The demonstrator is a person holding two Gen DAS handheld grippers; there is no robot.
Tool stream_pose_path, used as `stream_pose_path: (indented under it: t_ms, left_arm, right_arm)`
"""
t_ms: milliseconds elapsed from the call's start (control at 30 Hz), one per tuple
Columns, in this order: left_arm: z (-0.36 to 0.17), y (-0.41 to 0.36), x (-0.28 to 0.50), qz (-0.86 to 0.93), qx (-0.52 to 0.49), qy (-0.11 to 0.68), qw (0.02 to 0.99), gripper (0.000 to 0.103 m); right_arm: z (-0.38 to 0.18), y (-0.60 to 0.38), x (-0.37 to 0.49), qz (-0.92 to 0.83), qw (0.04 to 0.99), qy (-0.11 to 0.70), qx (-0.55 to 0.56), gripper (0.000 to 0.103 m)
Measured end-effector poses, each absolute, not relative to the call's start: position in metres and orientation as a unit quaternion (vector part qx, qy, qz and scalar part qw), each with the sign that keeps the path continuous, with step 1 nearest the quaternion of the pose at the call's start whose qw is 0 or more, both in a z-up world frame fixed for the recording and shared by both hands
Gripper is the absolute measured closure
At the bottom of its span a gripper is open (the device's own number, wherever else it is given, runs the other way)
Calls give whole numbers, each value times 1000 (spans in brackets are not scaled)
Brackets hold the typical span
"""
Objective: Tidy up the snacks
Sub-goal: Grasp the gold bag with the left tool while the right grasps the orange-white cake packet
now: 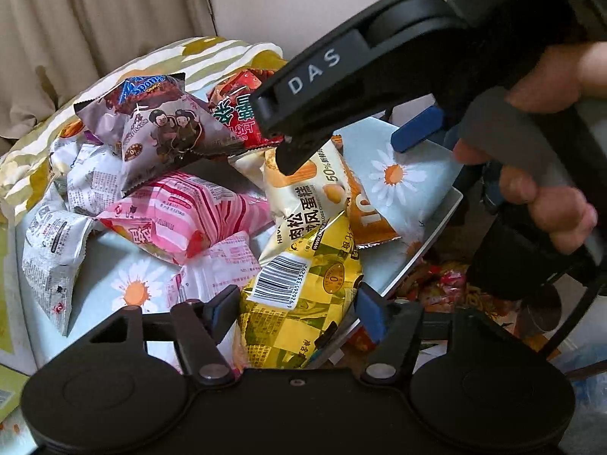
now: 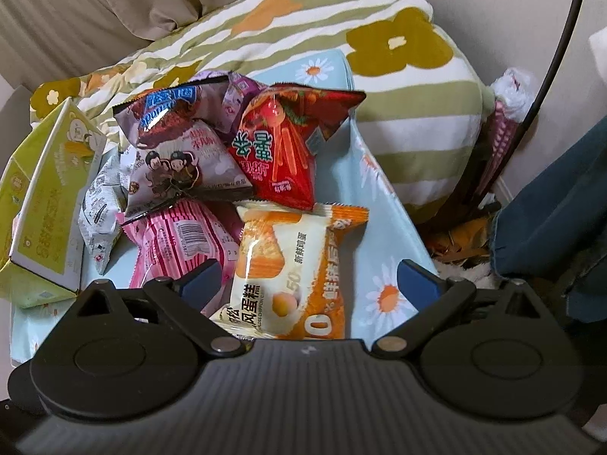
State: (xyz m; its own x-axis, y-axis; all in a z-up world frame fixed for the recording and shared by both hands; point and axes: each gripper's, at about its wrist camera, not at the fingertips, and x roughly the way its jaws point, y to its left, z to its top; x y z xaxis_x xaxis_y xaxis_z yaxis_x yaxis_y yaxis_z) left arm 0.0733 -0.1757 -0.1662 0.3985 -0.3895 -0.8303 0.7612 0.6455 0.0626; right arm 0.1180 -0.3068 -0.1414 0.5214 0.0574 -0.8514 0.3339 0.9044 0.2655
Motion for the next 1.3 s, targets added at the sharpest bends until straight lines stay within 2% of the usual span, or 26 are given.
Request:
stream_pose_path:
  t_ms: [100,467,833,1067,1300]
  left_arm:
    - [-167,-173,75,-361,227,416,803,42]
    - [-175,-170,78,-367,243,412,798,49]
    - [-155,-148,78,-345,198,415,819,51]
    - [-141,-133,84,-318,158,421,835,51]
    - [-120,-121,86,-302,135,412,849,50]
  right_arm:
    - [-146,-305,122,-85,845,486,206,0]
    - [-167,-295,134,-97,834,504,204,0]
    - [-168,-292,143,-108,834,498,210,0]
    - [-174,-283,145,-111,826,506,221,21]
    - [-158,-285,131,-115,828,501,224,25]
